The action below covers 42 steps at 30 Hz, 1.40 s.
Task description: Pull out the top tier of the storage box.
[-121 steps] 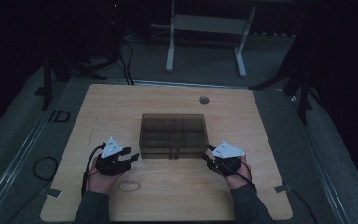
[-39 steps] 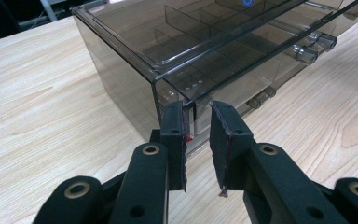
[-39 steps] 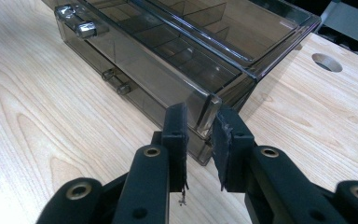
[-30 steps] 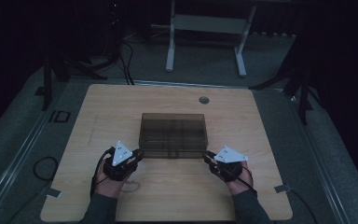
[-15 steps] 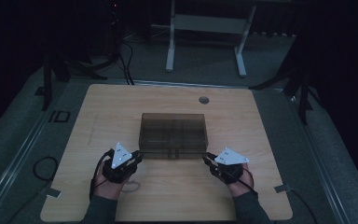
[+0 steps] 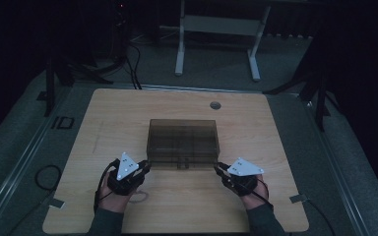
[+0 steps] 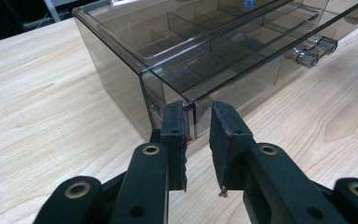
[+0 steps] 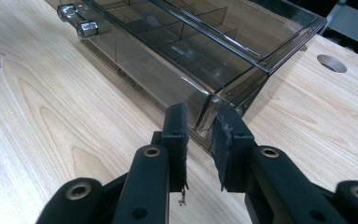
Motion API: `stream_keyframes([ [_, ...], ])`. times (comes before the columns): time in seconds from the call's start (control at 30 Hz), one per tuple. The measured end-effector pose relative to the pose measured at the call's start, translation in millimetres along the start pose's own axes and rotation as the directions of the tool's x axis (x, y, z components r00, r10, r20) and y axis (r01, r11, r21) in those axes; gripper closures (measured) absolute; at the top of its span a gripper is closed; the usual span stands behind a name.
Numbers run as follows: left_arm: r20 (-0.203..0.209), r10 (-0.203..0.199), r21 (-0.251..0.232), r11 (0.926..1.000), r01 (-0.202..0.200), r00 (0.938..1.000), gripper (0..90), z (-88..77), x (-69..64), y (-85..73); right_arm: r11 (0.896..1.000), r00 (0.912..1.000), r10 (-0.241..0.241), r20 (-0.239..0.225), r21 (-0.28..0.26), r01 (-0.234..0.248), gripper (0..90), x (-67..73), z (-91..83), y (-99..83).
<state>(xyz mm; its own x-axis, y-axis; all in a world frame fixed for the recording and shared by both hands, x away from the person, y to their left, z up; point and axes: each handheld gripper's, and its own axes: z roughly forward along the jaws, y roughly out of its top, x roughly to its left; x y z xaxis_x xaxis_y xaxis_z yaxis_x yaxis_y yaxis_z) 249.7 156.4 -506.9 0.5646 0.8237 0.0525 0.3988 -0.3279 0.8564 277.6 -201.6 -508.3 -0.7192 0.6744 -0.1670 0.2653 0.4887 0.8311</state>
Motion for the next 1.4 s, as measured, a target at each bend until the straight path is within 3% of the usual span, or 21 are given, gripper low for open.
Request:
stream_keyframes([
  [1.4,0.008,-0.011,-0.016,0.9998,0.011,0.9999,77.0,-15.1,-14.4,-10.7,1.000,1.0000,0.002,-0.006,-0.009,-0.002,75.8,11.7,-13.7,-8.7],
])
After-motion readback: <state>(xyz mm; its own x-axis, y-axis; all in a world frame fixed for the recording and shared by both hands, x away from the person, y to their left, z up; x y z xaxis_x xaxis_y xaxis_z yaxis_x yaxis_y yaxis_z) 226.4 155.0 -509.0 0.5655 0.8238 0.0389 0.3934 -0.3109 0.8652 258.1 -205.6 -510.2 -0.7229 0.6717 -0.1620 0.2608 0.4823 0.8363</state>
